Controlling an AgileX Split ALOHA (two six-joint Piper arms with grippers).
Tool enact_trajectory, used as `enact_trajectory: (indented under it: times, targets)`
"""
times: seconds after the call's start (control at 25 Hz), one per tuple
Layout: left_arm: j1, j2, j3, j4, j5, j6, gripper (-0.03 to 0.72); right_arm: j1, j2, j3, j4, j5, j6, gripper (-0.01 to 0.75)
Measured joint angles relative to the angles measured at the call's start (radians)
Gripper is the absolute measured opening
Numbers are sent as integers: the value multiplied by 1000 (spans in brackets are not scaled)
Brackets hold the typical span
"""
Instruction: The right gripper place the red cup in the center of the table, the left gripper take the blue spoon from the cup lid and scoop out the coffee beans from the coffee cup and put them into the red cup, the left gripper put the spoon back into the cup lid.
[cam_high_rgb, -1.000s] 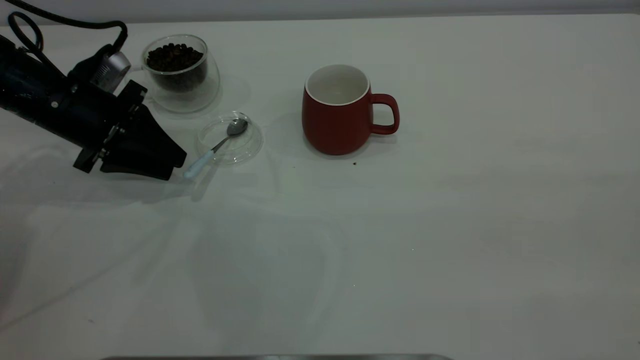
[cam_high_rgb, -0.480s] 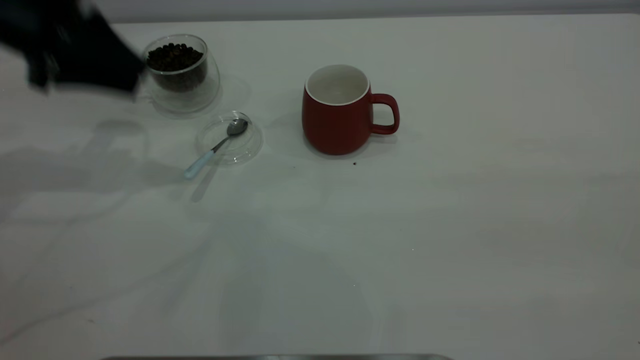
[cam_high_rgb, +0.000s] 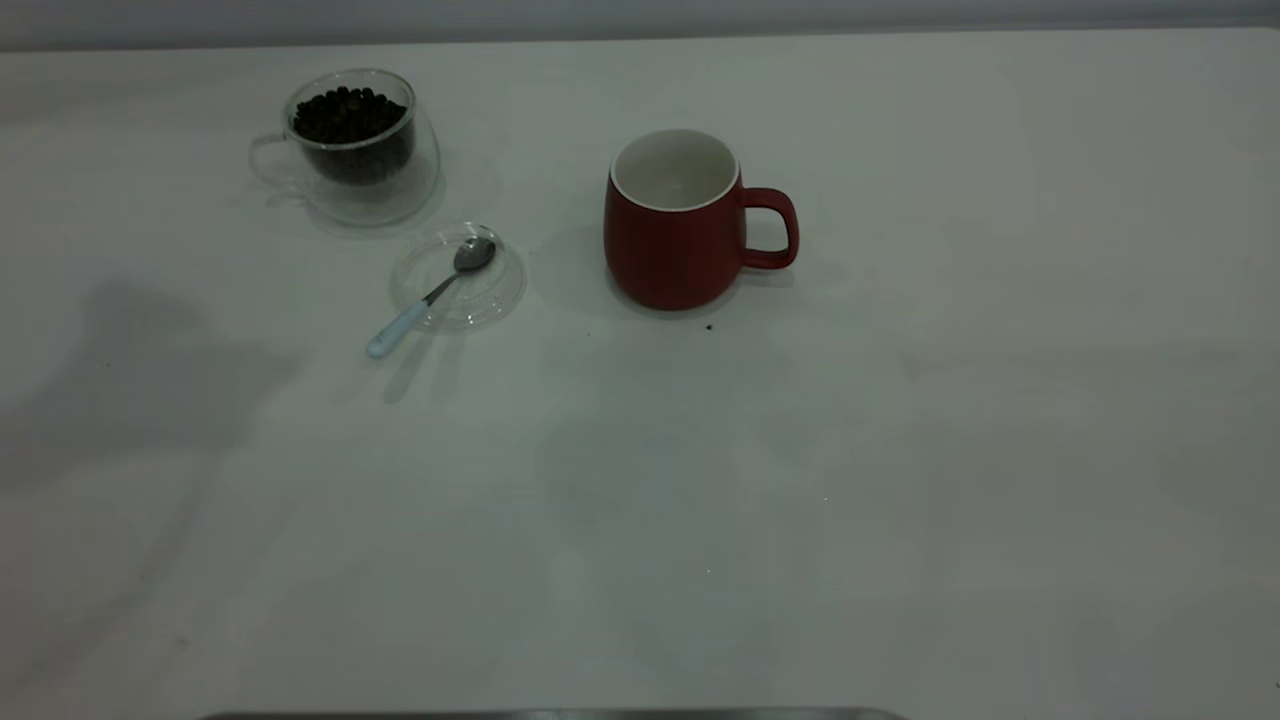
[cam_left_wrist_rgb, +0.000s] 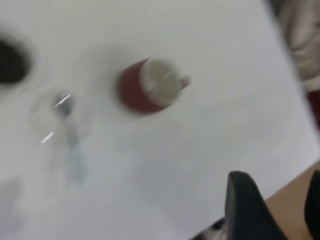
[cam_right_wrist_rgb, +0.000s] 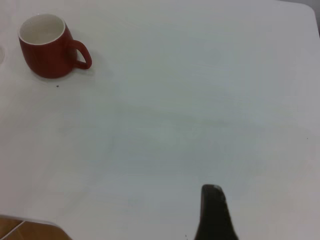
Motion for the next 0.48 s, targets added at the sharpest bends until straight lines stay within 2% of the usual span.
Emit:
enact_trajectory:
  times: [0.12, 0.24, 0.48]
  targets:
    - [0, -100, 4, 233, 92, -204, 348, 0, 0, 0, 0, 0, 0, 549]
    - [1, -193, 15, 399, 99, -348, 348, 0, 0, 0, 0, 0, 0, 549]
    - [1, -486, 188, 501, 99, -432, 348, 0, 0, 0, 0, 0, 0, 549]
